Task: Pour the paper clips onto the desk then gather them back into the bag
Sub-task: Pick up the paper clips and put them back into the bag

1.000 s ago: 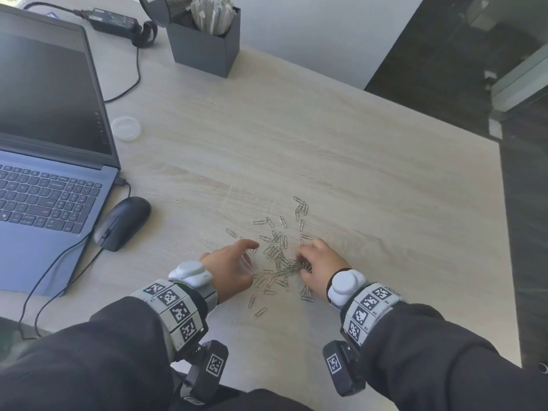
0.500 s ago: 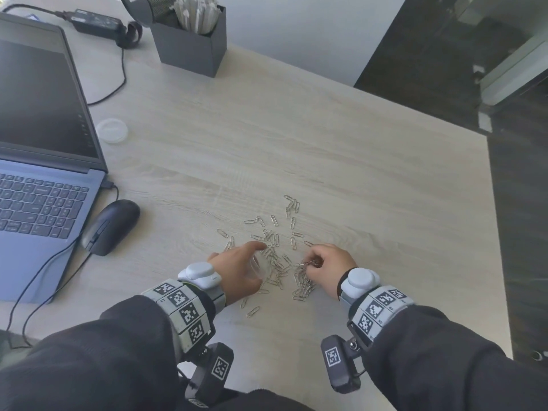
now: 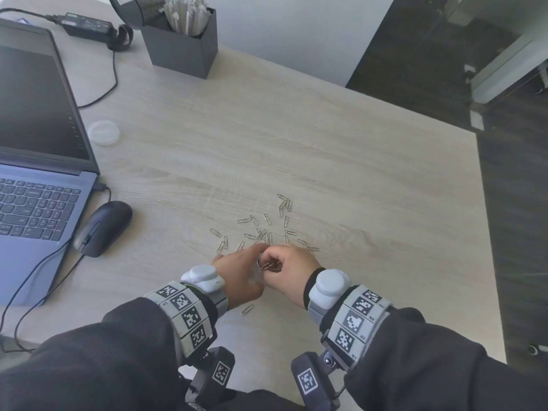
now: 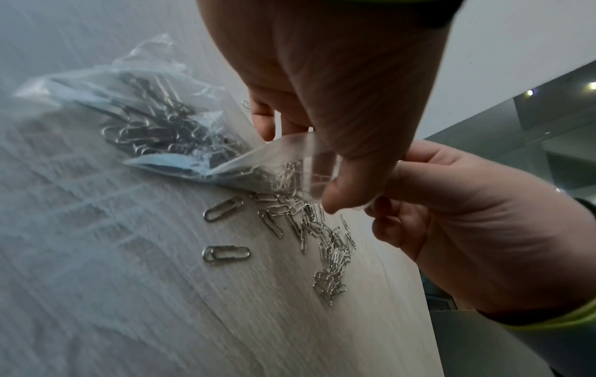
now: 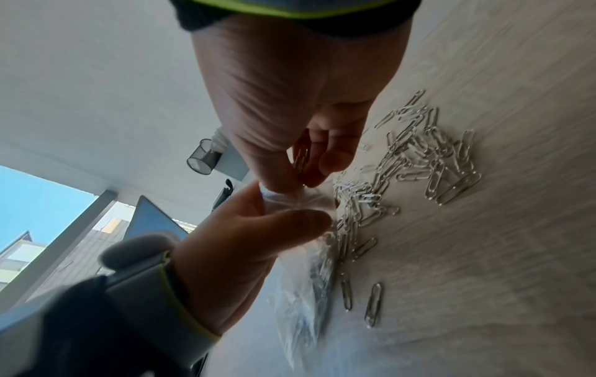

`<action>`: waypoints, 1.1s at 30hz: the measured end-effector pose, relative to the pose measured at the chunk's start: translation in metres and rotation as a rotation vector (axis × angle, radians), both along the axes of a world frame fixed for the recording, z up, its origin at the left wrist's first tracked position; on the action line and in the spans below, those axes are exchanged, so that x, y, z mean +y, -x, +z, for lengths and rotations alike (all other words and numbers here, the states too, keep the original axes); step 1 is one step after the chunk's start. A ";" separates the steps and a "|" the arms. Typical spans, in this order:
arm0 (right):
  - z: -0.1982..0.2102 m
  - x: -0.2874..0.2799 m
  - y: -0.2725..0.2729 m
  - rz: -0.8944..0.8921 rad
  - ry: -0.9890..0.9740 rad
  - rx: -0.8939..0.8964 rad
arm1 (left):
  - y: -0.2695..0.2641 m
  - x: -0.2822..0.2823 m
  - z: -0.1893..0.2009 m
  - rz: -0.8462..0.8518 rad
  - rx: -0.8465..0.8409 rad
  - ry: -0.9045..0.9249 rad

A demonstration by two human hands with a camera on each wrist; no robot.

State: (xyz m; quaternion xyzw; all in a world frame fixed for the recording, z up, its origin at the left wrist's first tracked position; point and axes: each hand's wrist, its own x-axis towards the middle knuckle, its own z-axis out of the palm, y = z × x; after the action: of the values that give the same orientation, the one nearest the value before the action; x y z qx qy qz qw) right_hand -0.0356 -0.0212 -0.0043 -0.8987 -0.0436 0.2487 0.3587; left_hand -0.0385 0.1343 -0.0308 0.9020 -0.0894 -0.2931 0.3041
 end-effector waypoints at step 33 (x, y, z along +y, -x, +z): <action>-0.050 -0.071 0.003 0.005 0.410 0.021 | 0.014 0.026 -0.024 0.096 0.023 -0.106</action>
State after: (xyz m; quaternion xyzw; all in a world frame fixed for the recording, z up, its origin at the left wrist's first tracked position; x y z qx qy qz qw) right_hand -0.0383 -0.0919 -0.0542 -0.9501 0.0095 0.2628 0.1678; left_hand -0.0528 0.1605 -0.0544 0.9167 -0.0269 -0.2927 0.2707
